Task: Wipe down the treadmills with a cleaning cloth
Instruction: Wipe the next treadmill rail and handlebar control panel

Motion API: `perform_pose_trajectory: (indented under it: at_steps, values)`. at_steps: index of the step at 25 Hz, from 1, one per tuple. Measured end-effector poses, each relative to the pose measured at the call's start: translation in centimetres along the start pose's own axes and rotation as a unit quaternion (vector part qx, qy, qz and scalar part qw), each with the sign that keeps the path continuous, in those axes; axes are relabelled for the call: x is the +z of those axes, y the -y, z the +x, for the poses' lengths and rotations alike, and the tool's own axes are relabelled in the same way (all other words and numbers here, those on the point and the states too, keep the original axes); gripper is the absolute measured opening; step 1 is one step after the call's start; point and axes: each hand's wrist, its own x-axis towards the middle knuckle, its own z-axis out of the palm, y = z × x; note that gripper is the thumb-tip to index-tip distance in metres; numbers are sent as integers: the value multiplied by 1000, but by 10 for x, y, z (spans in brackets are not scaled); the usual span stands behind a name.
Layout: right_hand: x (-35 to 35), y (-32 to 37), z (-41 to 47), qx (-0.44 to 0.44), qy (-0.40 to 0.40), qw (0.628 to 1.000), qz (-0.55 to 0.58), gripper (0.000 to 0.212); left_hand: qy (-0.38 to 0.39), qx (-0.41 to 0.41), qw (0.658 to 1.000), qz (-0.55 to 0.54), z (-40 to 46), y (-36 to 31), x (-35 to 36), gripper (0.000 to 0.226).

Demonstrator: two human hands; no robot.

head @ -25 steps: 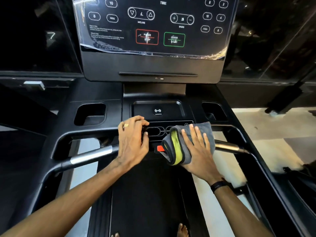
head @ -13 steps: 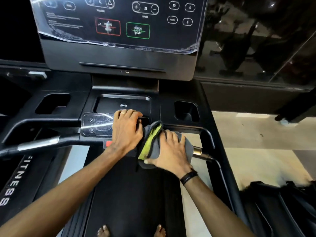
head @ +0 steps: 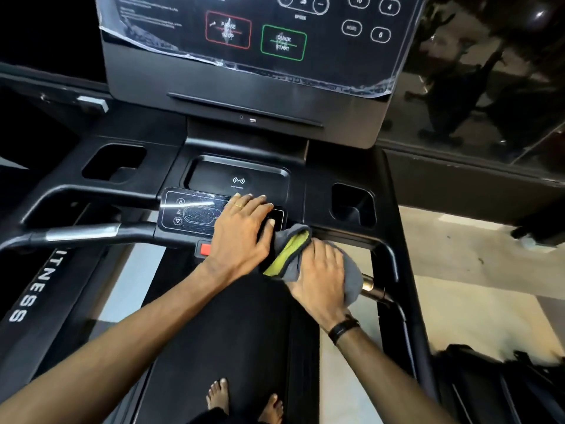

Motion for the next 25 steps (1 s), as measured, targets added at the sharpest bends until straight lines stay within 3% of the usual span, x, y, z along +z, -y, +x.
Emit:
perform_pose_trajectory:
  at_steps: [2,5,6,8,10,12,15,16,19,23,25]
  values:
    - [-3,-6,9,-3,40,999,3,61,7,6,1000,1,-1,0,2,44]
    - [-22,-25,51,36,276,953,119,76,-8,34,999,8,1,6,5,38]
    - [-25,-30,58,48,321,936,140,80,-19,42,999,11,1,6,6,35]
    - [-22,-30,51,63,305,941,134,81,-42,55,998,14,3,8,8,30]
    - [-9,-17,27,64,219,969,93,78,-42,62,997,14,3,13,9,31]
    - [-6,-16,24,56,188,979,61,75,-35,69,997,18,4,14,10,38]
    - [-20,-27,47,58,277,953,108,71,-29,68,997,9,2,14,7,40]
    - [-20,-27,47,64,280,950,118,73,-30,69,997,8,2,15,7,41]
    - [-8,-18,21,68,184,978,71,78,-19,62,998,11,1,15,8,44]
    - [-19,-30,48,59,295,946,123,77,-32,57,998,14,1,9,8,34]
    - [-21,-26,36,81,244,960,114,73,-43,48,998,19,2,8,9,29]
